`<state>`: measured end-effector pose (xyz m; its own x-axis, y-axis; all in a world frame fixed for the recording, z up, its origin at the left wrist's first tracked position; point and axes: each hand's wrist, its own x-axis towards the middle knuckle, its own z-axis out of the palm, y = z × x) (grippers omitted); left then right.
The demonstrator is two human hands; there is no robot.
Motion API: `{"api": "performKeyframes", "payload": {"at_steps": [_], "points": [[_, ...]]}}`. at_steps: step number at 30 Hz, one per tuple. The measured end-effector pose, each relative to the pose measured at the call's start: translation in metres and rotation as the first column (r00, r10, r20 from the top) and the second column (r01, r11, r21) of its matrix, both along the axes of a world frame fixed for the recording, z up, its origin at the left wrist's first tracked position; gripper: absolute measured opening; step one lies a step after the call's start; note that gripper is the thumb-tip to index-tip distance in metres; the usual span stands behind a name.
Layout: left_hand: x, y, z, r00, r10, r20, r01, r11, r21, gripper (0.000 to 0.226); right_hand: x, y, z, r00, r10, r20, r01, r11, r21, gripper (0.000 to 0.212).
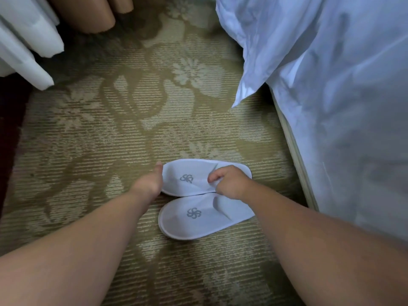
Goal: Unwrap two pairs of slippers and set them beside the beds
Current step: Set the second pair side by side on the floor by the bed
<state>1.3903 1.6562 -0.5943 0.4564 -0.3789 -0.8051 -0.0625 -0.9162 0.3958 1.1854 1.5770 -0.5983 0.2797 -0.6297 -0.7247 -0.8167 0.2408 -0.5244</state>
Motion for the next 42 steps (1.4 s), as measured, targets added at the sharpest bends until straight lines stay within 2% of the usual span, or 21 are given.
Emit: {"api": "performKeyframes", "payload": {"at_steps": [2, 4, 5, 6, 7, 8, 10, 15, 19, 26, 30, 33, 38, 42], "points": [[0.008, -0.013, 0.001, 0.997, 0.075, -0.013, -0.076, 0.997, -0.026, 0.076, -0.006, -0.025, 0.015, 0.963, -0.270, -0.012, 0.270, 0.958, 0.094, 0.023], [0.010, -0.028, 0.003, 0.981, 0.158, -0.116, -0.168, 0.983, -0.076, 0.074, -0.017, -0.048, 0.033, 0.902, -0.426, -0.073, 0.432, 0.879, 0.200, 0.009], [0.010, -0.035, 0.004, 0.972, 0.172, -0.158, -0.187, 0.979, -0.087, 0.073, -0.023, -0.057, 0.040, 0.894, -0.436, -0.097, 0.447, 0.861, 0.242, 0.030], [0.010, -0.040, 0.005, 0.969, 0.169, -0.181, -0.187, 0.979, -0.085, 0.073, -0.031, -0.068, 0.042, 0.887, -0.436, -0.150, 0.461, 0.846, 0.268, 0.066], [0.009, -0.044, 0.004, 0.969, 0.161, -0.187, -0.177, 0.981, -0.074, 0.073, -0.037, -0.076, 0.042, 0.893, -0.412, -0.182, 0.448, 0.853, 0.268, 0.061], [0.008, -0.046, 0.003, 0.971, 0.151, -0.183, -0.164, 0.984, -0.062, 0.073, -0.041, -0.080, 0.043, 0.891, -0.400, -0.214, 0.449, 0.845, 0.289, 0.078], [0.005, -0.048, 0.001, 0.979, 0.129, -0.160, -0.135, 0.990, -0.028, 0.073, -0.042, -0.083, 0.040, 0.879, -0.414, -0.235, 0.472, 0.822, 0.318, 0.092], [0.001, -0.049, -0.004, 0.990, 0.086, -0.114, -0.084, 0.996, 0.023, 0.071, -0.030, -0.081, 0.025, 0.863, -0.444, -0.242, 0.501, 0.814, 0.294, 0.087], [0.002, -0.053, -0.008, 0.986, 0.090, -0.137, -0.088, 0.996, 0.024, 0.073, -0.025, -0.089, 0.024, 0.862, -0.431, -0.267, 0.501, 0.808, 0.311, 0.089], [0.013, -0.072, -0.004, 0.977, 0.148, -0.153, -0.155, 0.987, -0.034, 0.080, -0.036, -0.120, 0.027, 0.854, -0.496, -0.159, 0.521, 0.800, 0.300, 0.098], [0.007, -0.072, -0.007, 0.964, 0.143, -0.225, -0.154, 0.988, -0.032, 0.083, -0.051, -0.123, 0.022, 0.849, -0.508, -0.143, 0.524, 0.775, 0.354, 0.106], [0.004, -0.071, -0.011, 0.966, 0.154, -0.208, -0.170, 0.983, -0.065, 0.081, -0.061, -0.125, 0.019, 0.837, -0.532, -0.128, 0.535, 0.749, 0.391, 0.107], [0.002, -0.071, -0.012, 0.979, 0.126, -0.159, -0.148, 0.979, -0.137, 0.077, -0.059, -0.129, 0.022, 0.845, -0.512, -0.154, 0.525, 0.740, 0.422, 0.107], [0.002, -0.073, -0.008, 0.956, 0.170, -0.240, -0.206, 0.969, -0.136, 0.078, -0.057, -0.136, 0.028, 0.868, -0.450, -0.208, 0.495, 0.767, 0.408, 0.109]]}}
